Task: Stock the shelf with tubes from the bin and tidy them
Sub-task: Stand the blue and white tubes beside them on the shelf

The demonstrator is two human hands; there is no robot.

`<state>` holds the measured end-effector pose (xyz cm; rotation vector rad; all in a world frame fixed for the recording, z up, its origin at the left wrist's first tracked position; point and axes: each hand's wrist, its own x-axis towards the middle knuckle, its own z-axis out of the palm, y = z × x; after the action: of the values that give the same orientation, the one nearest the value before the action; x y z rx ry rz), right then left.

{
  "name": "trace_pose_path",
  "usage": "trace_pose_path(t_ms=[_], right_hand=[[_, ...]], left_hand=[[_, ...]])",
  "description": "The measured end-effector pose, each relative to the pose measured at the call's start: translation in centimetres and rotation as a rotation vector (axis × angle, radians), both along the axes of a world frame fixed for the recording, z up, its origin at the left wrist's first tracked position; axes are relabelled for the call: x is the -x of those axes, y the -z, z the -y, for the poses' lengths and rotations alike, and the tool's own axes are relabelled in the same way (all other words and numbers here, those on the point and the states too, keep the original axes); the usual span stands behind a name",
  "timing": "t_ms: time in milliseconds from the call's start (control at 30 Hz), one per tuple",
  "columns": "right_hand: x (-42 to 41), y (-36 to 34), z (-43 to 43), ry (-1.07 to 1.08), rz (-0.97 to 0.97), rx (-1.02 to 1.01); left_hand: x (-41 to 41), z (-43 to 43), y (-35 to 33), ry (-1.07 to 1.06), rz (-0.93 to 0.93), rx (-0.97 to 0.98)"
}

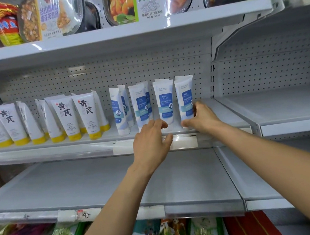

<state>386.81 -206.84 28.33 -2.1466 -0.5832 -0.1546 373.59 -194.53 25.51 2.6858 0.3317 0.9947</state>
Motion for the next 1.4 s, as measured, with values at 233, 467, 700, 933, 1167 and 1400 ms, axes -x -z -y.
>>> trace_pose_path(t_ms=[233, 467, 700, 933, 1167, 1400], right_hand=[[0.0, 0.1, 0.2, 0.019, -0.026, 0.007], [1.2, 0.4, 1.2, 0.037, 0.003, 0.059], [5.0, 2.0, 3.5, 0.095, 0.396, 0.261], [10.1, 5.8, 1.8, -0.135, 0.52, 0.401], [15.5, 9.5, -6.6, -0.394, 0.466, 0.453], [22.9, 12.9, -20.4, -0.596, 0.463, 0.49]], left_hand=[[-0.1, -0.1, 0.1, 0.01, -0.017, 0.017], [0.4, 0.1, 0.3, 0.0, -0.061, 0.026], [2.8, 0.9, 1.9, -0.007, -0.078, 0.081], [7.1, -0.6, 5.2, -0.089, -0.119, 0.091], [14.6, -7.9, 9.0, -0.249, -0.193, 0.199], [24.7, -19.4, 12.9, -0.402, -0.286, 0.295]])
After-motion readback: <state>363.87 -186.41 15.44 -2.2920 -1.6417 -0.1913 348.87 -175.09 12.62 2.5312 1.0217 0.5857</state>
